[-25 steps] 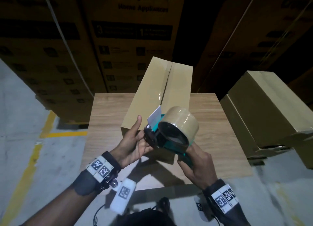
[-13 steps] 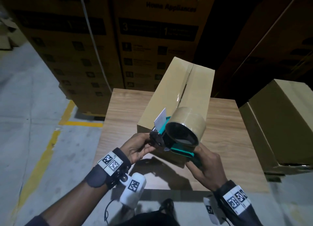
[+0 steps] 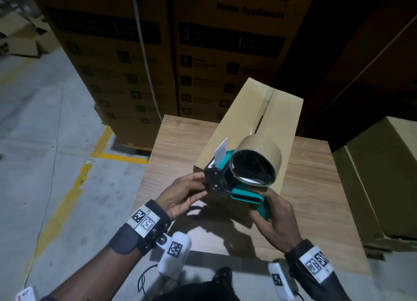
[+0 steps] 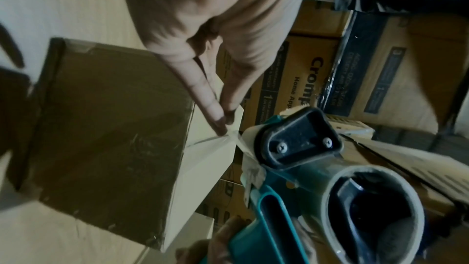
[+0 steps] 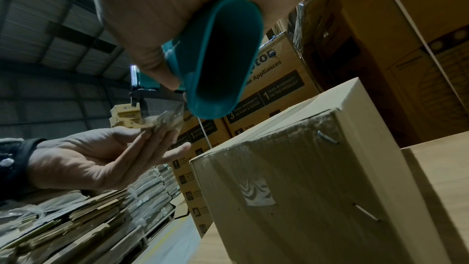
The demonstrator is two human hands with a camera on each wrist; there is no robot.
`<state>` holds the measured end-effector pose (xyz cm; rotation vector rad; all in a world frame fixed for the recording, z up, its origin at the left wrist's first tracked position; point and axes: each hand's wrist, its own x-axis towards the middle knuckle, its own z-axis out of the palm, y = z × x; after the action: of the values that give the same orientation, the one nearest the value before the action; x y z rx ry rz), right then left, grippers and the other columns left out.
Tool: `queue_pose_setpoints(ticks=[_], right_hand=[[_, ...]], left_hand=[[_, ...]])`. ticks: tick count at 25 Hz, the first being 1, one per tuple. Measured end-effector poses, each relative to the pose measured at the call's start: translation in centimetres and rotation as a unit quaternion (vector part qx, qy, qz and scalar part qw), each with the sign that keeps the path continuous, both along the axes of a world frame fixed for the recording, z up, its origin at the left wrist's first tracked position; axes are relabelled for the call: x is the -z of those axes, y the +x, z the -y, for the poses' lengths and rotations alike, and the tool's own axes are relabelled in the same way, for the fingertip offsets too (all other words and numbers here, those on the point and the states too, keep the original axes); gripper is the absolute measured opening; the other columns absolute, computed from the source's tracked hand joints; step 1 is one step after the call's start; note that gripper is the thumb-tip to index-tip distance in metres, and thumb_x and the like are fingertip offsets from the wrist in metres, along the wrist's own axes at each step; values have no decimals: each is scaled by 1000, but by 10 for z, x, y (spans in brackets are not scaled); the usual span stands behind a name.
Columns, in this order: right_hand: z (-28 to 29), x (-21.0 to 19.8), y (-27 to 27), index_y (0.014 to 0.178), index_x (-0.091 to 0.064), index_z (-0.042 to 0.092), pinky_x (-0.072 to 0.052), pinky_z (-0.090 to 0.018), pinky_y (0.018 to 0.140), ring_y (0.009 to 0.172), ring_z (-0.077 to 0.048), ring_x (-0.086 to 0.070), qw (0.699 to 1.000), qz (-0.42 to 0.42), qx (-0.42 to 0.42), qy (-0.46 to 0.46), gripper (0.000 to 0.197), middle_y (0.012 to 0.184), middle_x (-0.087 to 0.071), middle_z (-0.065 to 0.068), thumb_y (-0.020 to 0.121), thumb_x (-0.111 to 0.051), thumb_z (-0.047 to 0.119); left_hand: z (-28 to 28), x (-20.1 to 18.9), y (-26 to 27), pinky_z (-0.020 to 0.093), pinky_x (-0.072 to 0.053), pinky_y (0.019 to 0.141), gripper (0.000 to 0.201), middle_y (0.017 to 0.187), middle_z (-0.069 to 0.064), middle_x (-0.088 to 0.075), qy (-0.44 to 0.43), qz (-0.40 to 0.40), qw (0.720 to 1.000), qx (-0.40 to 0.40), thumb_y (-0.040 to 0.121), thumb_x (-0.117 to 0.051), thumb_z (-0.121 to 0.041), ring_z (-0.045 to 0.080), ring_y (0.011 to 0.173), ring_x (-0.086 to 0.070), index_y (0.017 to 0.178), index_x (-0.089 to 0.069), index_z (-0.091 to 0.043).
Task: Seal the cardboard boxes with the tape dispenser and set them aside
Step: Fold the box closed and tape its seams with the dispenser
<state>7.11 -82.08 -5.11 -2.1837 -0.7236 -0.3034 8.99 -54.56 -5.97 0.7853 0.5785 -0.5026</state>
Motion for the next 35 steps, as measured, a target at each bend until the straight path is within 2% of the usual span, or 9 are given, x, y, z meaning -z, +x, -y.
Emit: queue_pose_setpoints(ticks=[3,8,11,15,19,27,31,33,35], right_hand=[[0,-3,1,115,-55,29,-52,-35,57,70,-16,-64,999,14,-24,-37,32,98,-69,5,84,-63,25],[18,-9,15,121,-52,32,-57,-37,58,76,-17,-66,994,-3,-11,-106,37,109,-69,3,85,-56,24],[65,-17,19,118,-53,34,-59,-45,61,80,-17,-68,992,-30,43,-111,39,107,-67,9,84,-66,20],[79,-15,22,116,-53,32,-59,-40,58,76,-15,-67,988,-32,47,-146,45,106,-64,14,84,-76,9],[75,-4,20,120,-53,33,-56,-36,52,71,-15,-66,984,-14,25,-175,31,107,-68,8,89,-57,32],[82,15,18,131,-50,34,-55,-39,49,69,-18,-65,972,-43,39,-226,52,111,-66,6,83,-66,21],[85,21,20,130,-50,33,-55,-40,51,70,-18,-65,972,-47,41,-228,52,113,-67,5,82,-66,22],[84,23,22,131,-49,32,-55,-41,52,70,-20,-65,972,-47,41,-228,52,114,-67,4,83,-66,22],[83,24,23,131,-49,32,-54,-42,51,69,-20,-64,971,-49,40,-229,51,114,-66,4,83,-66,21]], left_hand=[[-6,4,8,40,-60,80,48,113,28,-72,78,32,996,14,92,-56,17,33,96,-75,133,-61,-8],[-26,-9,27,34,-62,63,53,95,20,-77,166,96,981,-22,87,-65,15,29,81,-74,132,-61,-14],[-62,-6,43,30,-63,79,45,107,21,-76,241,116,961,-77,90,-67,10,26,98,-76,131,-63,-9],[-57,5,52,29,-62,86,42,102,18,-77,303,144,941,-49,86,-76,4,24,98,-76,126,-66,-7],[-54,16,61,26,-62,80,43,98,15,-78,322,145,934,-56,83,-80,0,23,93,-77,123,-68,-11],[-40,56,57,25,-60,75,47,99,15,-78,314,83,944,-53,78,-88,-11,25,92,-76,121,-71,-6],[-25,59,40,16,-51,65,50,122,1,-65,439,114,889,-67,83,-85,-19,4,98,-61,129,-66,-26],[-12,58,31,23,-58,86,61,140,-9,-59,517,250,818,-35,89,-70,5,5,114,-62,137,-61,-32],[-2,64,24,19,-53,99,87,151,-14,-44,562,345,750,48,81,-52,25,20,129,-60,146,-53,-32]])
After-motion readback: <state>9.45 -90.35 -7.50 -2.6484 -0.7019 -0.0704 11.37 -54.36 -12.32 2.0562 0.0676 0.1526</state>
